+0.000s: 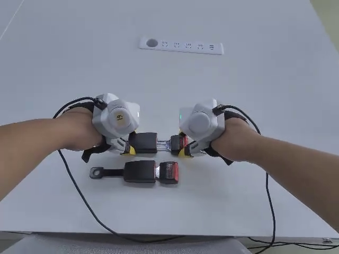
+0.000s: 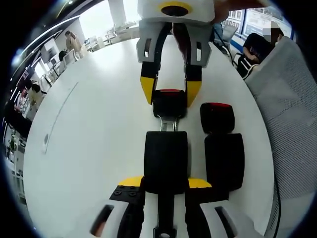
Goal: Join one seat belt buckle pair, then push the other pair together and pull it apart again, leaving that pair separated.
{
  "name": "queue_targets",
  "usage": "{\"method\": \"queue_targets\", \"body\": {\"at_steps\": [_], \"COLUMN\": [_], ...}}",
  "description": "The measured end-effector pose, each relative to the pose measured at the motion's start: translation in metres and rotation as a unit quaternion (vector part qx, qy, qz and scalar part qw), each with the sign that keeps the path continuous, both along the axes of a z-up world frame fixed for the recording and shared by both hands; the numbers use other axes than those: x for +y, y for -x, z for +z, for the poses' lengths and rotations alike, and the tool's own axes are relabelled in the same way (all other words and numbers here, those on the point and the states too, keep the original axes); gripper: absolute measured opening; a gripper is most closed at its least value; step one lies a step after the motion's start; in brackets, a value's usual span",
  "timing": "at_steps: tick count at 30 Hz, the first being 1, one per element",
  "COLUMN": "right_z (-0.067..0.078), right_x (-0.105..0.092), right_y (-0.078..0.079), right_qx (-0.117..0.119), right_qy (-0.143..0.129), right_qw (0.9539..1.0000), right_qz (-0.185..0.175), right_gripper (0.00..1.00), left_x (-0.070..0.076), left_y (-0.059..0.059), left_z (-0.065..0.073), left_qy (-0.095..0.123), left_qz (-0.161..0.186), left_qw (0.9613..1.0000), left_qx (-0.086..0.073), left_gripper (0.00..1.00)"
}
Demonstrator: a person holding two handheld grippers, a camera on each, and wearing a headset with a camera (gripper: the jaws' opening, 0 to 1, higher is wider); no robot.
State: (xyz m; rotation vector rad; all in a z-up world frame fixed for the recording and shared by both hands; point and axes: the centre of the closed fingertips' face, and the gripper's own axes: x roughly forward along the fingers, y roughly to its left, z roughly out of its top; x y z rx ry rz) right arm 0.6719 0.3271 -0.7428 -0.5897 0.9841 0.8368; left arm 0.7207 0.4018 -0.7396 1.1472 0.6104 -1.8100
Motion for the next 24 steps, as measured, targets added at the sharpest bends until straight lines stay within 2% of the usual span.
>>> {"method": "queue_targets", "body": {"at_steps": [5,12,24], "right_z": [-0.0002,0.0001,-0.0003], "right_x": [0.0058,0.0055,0.0067], "right_y": [-0.0037,-0.0034,-0.0054], "right_qx": [-0.002,0.0,0.005], "right_qy": [-0.008,0.0,0.01], "right_qw": [1.0,1.0,0.9999], "right_qz": [0.002,0.008,0.011], "right_gripper": [0.31,0.3,0.29], "left_x": [-0.0001,-0.0003,-0.0013], "left_y": [-0.0005,-0.0007,0.0031], "left_z": [-0.001,-0.0016,-0.0004], "left_qy": [0.001,0.003,-0.006], "left_qz": [-0.002,-0.005,-0.012], "left_qw": [1.0,1.0,0.9999], "left_qx": [0.0,0.008,0.006], "left_gripper": [0.31,0.3,0.3]}}
